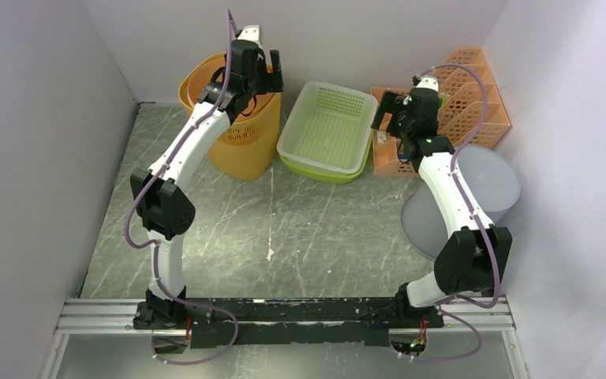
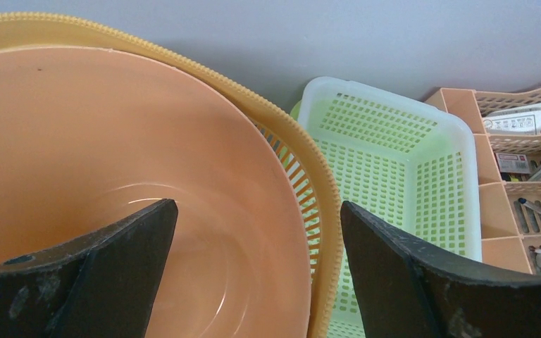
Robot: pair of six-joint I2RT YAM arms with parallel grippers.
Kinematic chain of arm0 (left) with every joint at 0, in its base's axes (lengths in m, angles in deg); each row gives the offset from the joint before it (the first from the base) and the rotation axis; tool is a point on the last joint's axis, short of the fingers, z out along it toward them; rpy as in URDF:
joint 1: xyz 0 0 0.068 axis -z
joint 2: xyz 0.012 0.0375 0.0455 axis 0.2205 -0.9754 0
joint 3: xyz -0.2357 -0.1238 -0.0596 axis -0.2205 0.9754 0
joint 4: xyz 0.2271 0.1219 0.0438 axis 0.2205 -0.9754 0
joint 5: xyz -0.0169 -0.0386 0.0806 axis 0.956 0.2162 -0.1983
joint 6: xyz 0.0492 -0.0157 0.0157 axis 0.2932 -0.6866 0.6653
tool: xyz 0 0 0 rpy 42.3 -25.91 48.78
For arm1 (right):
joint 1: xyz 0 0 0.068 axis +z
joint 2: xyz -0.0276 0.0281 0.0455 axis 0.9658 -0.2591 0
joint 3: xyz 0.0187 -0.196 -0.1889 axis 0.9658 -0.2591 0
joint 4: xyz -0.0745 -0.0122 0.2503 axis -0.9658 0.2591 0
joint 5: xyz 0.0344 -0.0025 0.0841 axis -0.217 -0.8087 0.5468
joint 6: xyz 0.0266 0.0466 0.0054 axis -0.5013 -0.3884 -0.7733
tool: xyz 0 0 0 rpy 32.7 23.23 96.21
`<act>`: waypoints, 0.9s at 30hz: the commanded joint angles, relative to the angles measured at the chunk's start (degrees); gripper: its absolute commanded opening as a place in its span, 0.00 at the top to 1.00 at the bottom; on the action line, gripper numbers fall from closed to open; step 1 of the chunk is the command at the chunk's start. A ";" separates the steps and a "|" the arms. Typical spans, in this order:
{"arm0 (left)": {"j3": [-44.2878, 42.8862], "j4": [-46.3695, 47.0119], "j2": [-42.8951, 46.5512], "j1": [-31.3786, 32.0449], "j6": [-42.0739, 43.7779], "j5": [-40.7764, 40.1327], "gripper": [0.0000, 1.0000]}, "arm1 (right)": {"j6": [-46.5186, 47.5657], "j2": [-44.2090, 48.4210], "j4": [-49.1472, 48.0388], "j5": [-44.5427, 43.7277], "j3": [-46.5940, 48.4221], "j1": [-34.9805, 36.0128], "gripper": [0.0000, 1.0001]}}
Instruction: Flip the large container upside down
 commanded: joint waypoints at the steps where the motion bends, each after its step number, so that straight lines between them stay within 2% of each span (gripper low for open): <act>1: 0.45 2.23 1.91 -0.79 -0.75 -2.18 0.03 | 0.56 -0.52 0.42 0.00 0.86 -0.56 0.00; 7: 1.57 1.81 0.44 -1.40 -0.51 -3.52 0.04 | 0.65 -0.65 0.26 -0.18 0.53 -0.62 0.00; 15: -5.23 -2.15 -6.40 -2.04 2.27 -4.67 0.10 | 0.77 -0.52 0.44 -0.70 0.37 -0.66 0.00; 17: -5.37 -2.28 -7.13 -2.32 3.00 -4.54 0.16 | 0.83 -0.47 0.58 -0.92 0.29 -0.66 0.00; 23: -3.10 -2.23 -7.81 -3.39 4.02 -4.31 0.43 | 0.71 -0.18 0.43 -1.02 0.24 -0.64 0.00; 27: -1.47 -2.29 -7.82 -3.71 4.32 -4.61 0.74 | 0.54 -0.25 0.24 -0.76 0.02 -0.64 0.00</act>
